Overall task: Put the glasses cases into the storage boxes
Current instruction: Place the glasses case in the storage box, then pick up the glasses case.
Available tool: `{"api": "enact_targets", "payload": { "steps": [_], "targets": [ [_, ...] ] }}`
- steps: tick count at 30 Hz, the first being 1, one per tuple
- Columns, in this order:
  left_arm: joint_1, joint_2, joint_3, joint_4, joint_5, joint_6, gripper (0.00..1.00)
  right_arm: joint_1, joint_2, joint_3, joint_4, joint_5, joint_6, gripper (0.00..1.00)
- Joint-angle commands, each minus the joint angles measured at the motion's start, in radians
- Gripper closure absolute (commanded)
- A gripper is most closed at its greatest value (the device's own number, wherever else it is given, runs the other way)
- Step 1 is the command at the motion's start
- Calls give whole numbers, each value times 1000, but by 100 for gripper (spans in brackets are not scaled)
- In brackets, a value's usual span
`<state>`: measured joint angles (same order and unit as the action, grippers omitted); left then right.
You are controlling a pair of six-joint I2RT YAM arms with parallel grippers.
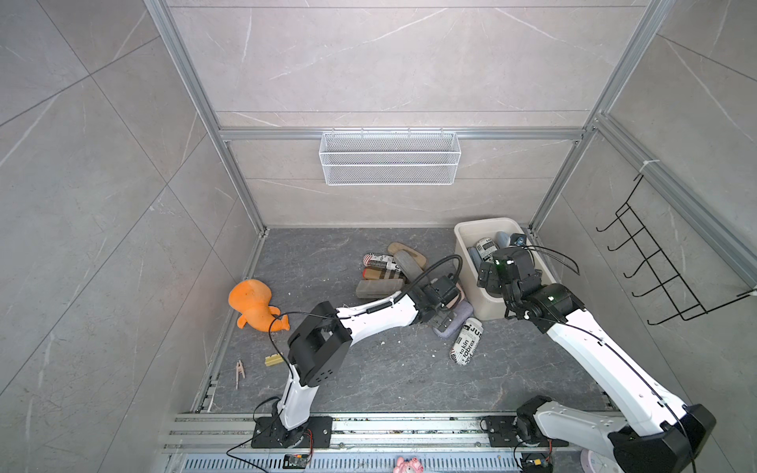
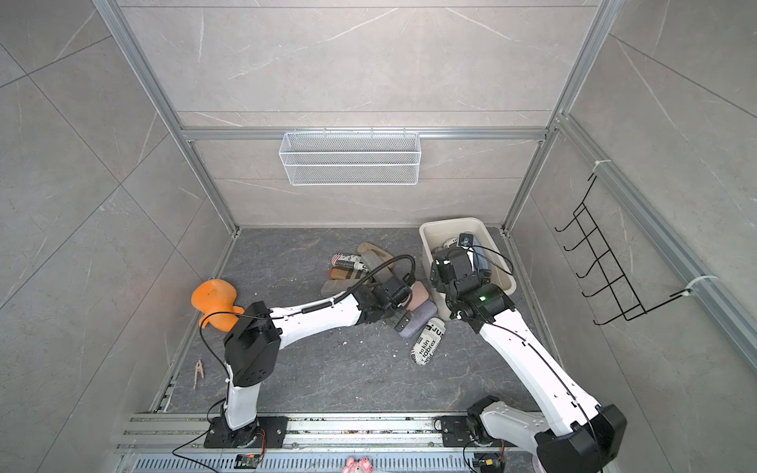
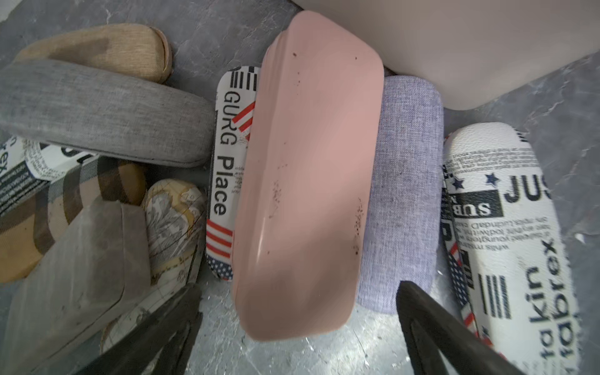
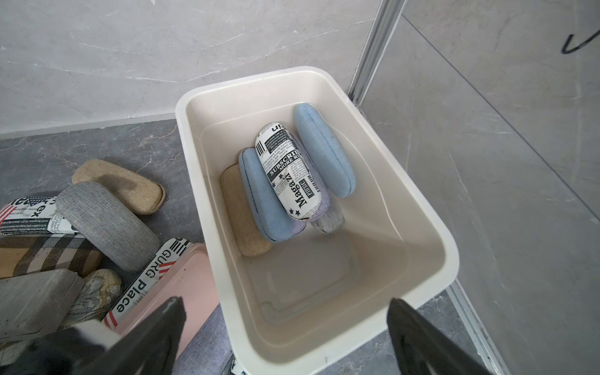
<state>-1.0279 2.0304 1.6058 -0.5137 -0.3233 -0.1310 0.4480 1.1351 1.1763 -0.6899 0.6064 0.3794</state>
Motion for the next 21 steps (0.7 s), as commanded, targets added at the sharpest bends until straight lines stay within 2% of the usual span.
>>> {"api": "enact_targets", "payload": {
  "steps": [1,11,18,21],
  "targets": [
    [-13,57,75,-65,-118,81,3,-4,-42,20,-34,2,26,0],
    [-71,141,149,-126,-188,102,6,-5,-38,-1,-19,-42,30,0],
    [-72,179,186,-146,-221,82,25,-5,-33,8,-6,-89,26,1],
    [-72,191,185,-149,-245,80,20,-4,-54,-4,4,-93,23,1]
  ]
}}
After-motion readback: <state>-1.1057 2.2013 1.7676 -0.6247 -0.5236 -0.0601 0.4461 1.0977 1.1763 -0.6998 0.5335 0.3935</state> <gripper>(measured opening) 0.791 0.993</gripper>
